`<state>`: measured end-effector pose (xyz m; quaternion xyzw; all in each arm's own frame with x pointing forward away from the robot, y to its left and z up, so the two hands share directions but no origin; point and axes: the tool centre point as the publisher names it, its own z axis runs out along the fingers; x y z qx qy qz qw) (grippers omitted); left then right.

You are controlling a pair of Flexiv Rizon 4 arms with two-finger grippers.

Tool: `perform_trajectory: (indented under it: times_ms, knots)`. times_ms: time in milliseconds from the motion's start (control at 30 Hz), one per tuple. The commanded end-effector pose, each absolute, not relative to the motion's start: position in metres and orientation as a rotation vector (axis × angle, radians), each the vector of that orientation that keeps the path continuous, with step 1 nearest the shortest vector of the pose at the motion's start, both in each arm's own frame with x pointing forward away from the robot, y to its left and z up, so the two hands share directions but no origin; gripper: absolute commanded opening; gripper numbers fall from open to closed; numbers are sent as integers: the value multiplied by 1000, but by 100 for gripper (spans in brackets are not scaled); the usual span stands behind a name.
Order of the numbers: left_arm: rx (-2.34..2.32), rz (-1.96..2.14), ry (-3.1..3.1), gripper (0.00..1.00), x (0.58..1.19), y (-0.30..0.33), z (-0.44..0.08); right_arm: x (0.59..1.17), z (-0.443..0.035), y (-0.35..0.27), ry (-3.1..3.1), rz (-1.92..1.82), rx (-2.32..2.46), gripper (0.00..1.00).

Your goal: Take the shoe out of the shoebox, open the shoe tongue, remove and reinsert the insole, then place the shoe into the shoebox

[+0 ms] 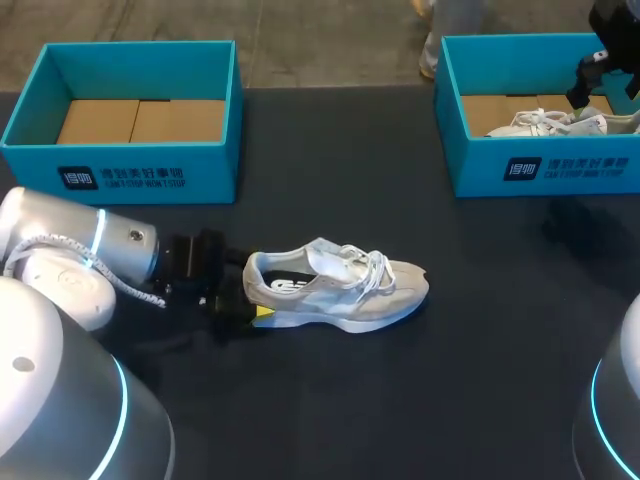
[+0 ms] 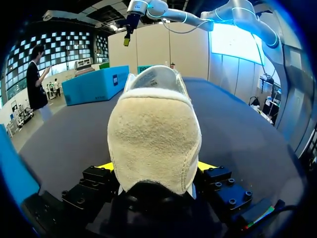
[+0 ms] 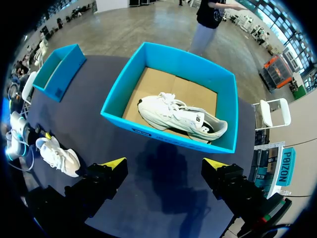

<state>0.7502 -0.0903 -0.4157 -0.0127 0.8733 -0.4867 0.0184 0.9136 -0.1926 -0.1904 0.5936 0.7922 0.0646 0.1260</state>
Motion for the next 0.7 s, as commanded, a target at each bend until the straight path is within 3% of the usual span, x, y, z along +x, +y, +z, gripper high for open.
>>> perform_trajectory:
  times_ms: [33, 167, 200, 233, 700]
  knots:
    - [-33, -1504, 2725, 25, 752, -93, -418, 914, -191, -192, 2306, 189, 1729, 100]
    - [-33, -1504, 2725, 16, 752, -93, -418, 914, -191, -192, 2306, 189, 1729, 100]
    - [-35, -1506, 2724, 2, 751, -93, -418, 914, -191, -192, 2306, 189, 1729, 100]
    - [-37, -1507, 2722, 0, 751, -93, -418, 914, -191, -192, 2306, 189, 1729, 100]
    - [-58, -1506, 2719, 0, 750, -92, -418, 914, -191, -192, 2306, 189, 1729, 100]
